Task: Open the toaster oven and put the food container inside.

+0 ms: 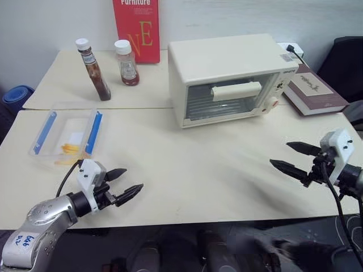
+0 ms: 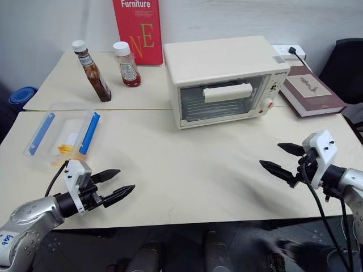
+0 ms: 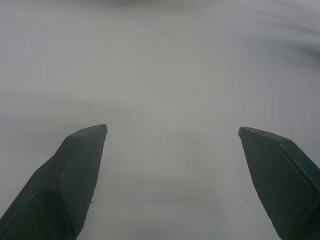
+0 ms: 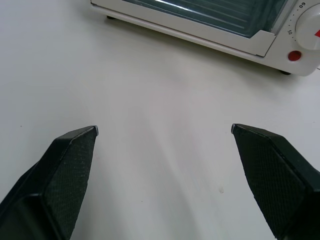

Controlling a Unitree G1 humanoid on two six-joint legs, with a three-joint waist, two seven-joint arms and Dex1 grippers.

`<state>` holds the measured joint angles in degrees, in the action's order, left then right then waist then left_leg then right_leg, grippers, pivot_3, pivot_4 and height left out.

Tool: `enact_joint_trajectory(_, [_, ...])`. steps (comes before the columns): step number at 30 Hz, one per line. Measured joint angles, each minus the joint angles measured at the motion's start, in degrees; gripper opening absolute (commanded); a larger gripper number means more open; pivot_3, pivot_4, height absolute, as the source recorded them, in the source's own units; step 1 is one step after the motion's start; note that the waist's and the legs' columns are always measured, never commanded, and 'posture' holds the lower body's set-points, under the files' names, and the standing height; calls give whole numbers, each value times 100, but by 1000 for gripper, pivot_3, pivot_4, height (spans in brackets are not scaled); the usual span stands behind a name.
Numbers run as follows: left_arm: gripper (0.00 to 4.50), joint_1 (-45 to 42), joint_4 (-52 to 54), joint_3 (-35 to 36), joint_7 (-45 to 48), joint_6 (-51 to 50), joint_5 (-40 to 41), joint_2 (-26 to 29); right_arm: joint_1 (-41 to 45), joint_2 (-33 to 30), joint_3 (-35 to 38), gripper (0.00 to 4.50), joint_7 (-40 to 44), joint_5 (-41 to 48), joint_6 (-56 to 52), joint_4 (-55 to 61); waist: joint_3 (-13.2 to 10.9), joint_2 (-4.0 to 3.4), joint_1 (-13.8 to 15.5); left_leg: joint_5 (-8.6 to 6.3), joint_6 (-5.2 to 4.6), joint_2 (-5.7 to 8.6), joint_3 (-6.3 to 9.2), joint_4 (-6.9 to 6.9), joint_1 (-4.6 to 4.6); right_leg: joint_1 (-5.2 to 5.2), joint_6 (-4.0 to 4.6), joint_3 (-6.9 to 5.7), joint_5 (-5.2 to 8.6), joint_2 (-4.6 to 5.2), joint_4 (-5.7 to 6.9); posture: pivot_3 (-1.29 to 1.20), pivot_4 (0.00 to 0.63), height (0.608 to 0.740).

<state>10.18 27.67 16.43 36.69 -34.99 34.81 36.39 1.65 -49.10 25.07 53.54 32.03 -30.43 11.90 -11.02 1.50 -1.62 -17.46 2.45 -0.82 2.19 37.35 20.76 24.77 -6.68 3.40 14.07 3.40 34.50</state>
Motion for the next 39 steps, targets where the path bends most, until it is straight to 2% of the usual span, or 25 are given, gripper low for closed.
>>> enact_joint_trajectory(2, [4500, -74, -74, -19, -65, 5, -37, -32, 64, 7, -14, 4480, -75, -64, 58, -88, 0, 0, 2, 0, 0, 0, -1, -8, -28, -28, 8, 0, 5, 0, -9, 0, 150, 740])
enact_joint_trajectory(3, [4500, -147, -150, -82, -113, 36, -142, -32, 148, 42, -47, 4480, -153, -124, 91, -96, 0, 0, 2, 0, 0, 0, -2, -9, -33, -33, 77, 1, 44, 0, -12, 0, 150, 740])
enact_joint_trajectory(4, [4500, -193, -164, -139, -138, 53, -182, -40, 176, 59, -85, 4480, -189, -139, 129, -95, 0, 0, 2, 0, 0, 0, -2, -9, -32, -32, 83, 1, 48, 1, -11, 0, 150, 740])
enact_joint_trajectory(10, [4500, -364, -146, -330, -224, -30, -127, -225, 262, 301, -267, 4480, -472, -166, 124, -75, 0, 0, 5, -2, -2, 0, -2, -13, -32, -32, 39, 1, 25, 2, -6, 0, 150, 740])
enact_joint_trajectory(13, [4500, -715, -86, -287, -266, -400, 510, -481, 424, 597, -268, 4480, -834, -136, 3, -88, 0, 0, 5, -2, -2, 0, -2, -8, -32, -32, 37, 2, 23, 2, -1, 0, 150, 740])
enact_joint_trajectory(15, [4500, -840, 106, -282, -198, -553, 813, -435, 431, 724, -273, 4480, -954, -103, -92, -87, 0, 0, 5, -2, -2, 0, -1, -12, -34, -32, -8, 2, -2, 2, 1, 0, 150, 740])
enact_joint_trajectory(20, [4500, -1732, 162, -311, 91, -928, 1259, 133, 1081, 886, -604, 4480, -1085, -114, -117, -274, -1, 0, -24, -2, -2, -2, -8, -11, -38, -31, -2, 3, 1, -2, -3, 0, 150, 740])
enact_joint_trajectory(25, [4500, -2729, 209, -740, 969, -1159, 1503, 858, 2392, 853, -1023, 4480, -780, -227, -35, -1240, -1, -2, -20, -2, -2, -2, -8, -18, -40, -29, -3, 4, 1, -5, 0, 0, 150, 740])
enact_joint_trajectory(31, [4500, -3757, -211, -1272, 1502, -1101, 1293, 950, 3729, 672, -1552, 4480, -86, -636, 357, -2650, -4, -4, -11, -3, -4, -3, -5, -20, -21, -19, -11, 1, -3, -5, -17, 0, 150, 740])
enact_joint_trajectory(35, [4500, -4074, -367, -1298, 1617, -1058, 1232, 963, 4145, 663, -1599, 4480, 168, -833, 591, -3299, -4, -5, -11, -4, -6, -3, -5, -23, -17, -17, -13, 1, -4, -4, -25, 0, 150, 740])
enact_joint_trajectory(39, [4500, -4101, -409, -1298, 1665, -1027, 1156, 968, 4288, 663, -1615, 4480, 484, -878, 693, -3411, -5, -7, -25, -4, -6, -4, -6, -23, -15, -14, -16, 2, -5, -4, -23, 0, 150, 740])
